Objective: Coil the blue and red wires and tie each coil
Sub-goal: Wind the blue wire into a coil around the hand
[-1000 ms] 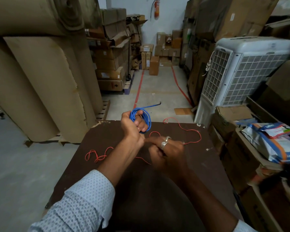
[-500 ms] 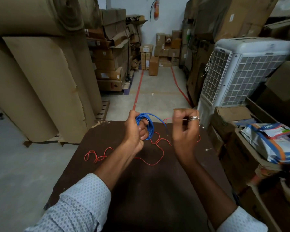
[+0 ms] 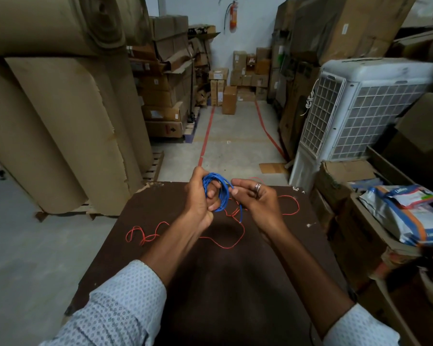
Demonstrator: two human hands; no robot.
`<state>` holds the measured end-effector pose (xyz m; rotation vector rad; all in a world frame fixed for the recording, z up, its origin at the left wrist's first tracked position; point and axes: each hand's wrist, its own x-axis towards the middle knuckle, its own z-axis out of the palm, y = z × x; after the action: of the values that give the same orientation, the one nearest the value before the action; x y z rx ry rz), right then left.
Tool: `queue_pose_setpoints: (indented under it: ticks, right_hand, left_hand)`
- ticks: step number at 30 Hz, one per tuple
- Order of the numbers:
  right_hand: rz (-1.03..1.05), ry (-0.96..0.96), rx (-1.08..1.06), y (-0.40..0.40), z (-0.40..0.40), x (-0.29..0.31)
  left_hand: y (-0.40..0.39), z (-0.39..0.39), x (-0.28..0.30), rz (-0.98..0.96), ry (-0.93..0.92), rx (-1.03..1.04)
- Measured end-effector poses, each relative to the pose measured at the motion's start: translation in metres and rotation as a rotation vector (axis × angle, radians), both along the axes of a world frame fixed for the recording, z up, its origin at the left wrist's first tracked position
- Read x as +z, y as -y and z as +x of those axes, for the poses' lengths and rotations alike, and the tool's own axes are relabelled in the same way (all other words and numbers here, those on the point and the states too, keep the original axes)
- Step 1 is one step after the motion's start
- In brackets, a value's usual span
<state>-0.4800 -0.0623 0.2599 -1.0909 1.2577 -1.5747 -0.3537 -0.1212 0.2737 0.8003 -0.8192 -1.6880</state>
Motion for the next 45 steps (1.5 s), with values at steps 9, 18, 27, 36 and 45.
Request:
queue_pose_setpoints:
  ticks: [9, 18, 27, 36, 45]
  right_hand:
    - [0.051, -0.039, 0.083, 0.001, 0.014, -0.014]
    - [0.018, -0.002, 0.040, 0.004, 0.017, -0.026]
    - [-0.036, -0.243, -0.006, 0.012, 0.001, -0.018]
    - [-0.046, -0.386, 0.154, 0.012, -0.012, -0.001]
    - [-0.294, -0.699, -0.230, -0.008, 0.013, -0.006]
  left_hand:
    - [0.004, 0.002, -0.010, 0.118, 0.135, 0.061]
    - [-0.005, -0.003, -0.008, 0.140, 0.140, 0.150]
    - [0.009, 0.006, -0.025, -0.254, 0.553, 0.285]
    - [0.006, 0.014, -0.020, -0.951, 1.277, 0.293]
    - [0.001, 0.000, -0.021, -0.559, 0.909, 0.482]
